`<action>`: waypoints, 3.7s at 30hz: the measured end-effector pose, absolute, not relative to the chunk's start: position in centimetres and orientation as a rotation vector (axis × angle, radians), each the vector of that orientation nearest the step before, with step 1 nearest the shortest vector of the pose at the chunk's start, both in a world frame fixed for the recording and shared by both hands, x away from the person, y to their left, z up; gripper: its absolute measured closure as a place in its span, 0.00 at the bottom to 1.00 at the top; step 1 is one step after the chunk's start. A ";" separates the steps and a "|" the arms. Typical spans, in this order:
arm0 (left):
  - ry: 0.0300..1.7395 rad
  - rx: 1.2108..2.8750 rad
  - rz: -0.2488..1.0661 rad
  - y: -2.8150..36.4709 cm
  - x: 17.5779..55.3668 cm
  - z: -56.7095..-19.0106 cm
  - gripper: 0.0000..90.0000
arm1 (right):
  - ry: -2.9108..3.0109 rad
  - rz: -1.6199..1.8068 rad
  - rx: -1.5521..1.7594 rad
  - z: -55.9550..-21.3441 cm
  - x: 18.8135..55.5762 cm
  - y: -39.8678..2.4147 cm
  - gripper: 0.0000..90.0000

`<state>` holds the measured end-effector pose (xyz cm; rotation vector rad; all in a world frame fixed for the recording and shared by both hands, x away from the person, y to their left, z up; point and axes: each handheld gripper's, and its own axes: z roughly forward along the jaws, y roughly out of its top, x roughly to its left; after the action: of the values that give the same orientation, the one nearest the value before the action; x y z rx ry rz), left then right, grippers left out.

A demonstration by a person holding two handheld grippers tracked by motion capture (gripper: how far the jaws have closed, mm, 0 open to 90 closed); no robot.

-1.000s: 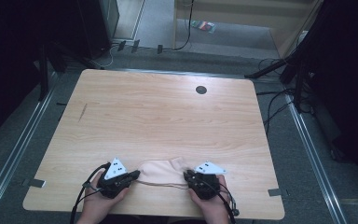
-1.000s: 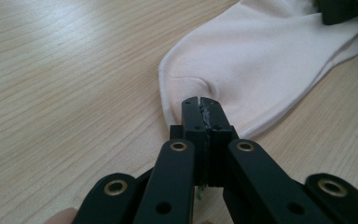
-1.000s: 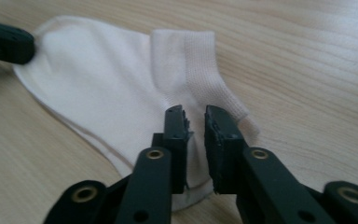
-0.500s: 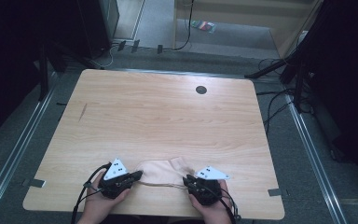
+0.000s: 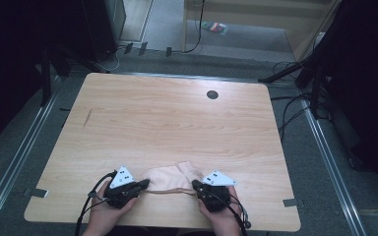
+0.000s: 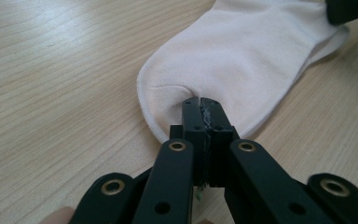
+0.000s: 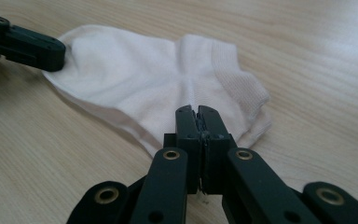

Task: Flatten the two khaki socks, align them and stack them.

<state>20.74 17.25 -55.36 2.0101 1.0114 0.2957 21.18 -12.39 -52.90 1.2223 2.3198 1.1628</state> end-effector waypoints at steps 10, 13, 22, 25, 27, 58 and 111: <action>1.008 2.011 0.298 17.2 20.8 -55.4 1.00 | 2.373 1.166 1.202 -52.6 20.3 -12.8 0.93; 1.009 2.010 0.297 17.2 20.8 -55.4 1.00 | 2.386 1.161 1.225 -53.0 20.5 -12.6 0.87; 1.009 2.009 0.293 17.2 20.8 -55.4 1.00 | 2.343 1.153 1.235 -53.2 20.8 -12.0 1.00; 1.008 2.010 0.293 17.2 20.8 -55.4 1.00 | 2.326 1.182 1.225 -52.6 20.6 -11.9 1.00; 1.008 2.010 0.293 17.2 20.8 -55.4 1.00 | 2.316 1.206 1.213 -52.1 20.5 -11.9 1.00; 1.016 2.011 0.291 17.2 20.9 -55.4 1.00 | 2.374 1.103 1.278 -54.2 21.0 -11.9 0.92; 1.284 1.646 0.530 31.2 20.7 -54.0 0.02 | 2.057 1.230 1.346 -54.0 24.3 -22.4 0.03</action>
<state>20.66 31.18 -54.00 1.6463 1.2840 0.5303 24.33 -22.38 -54.01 1.3459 2.0570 1.2296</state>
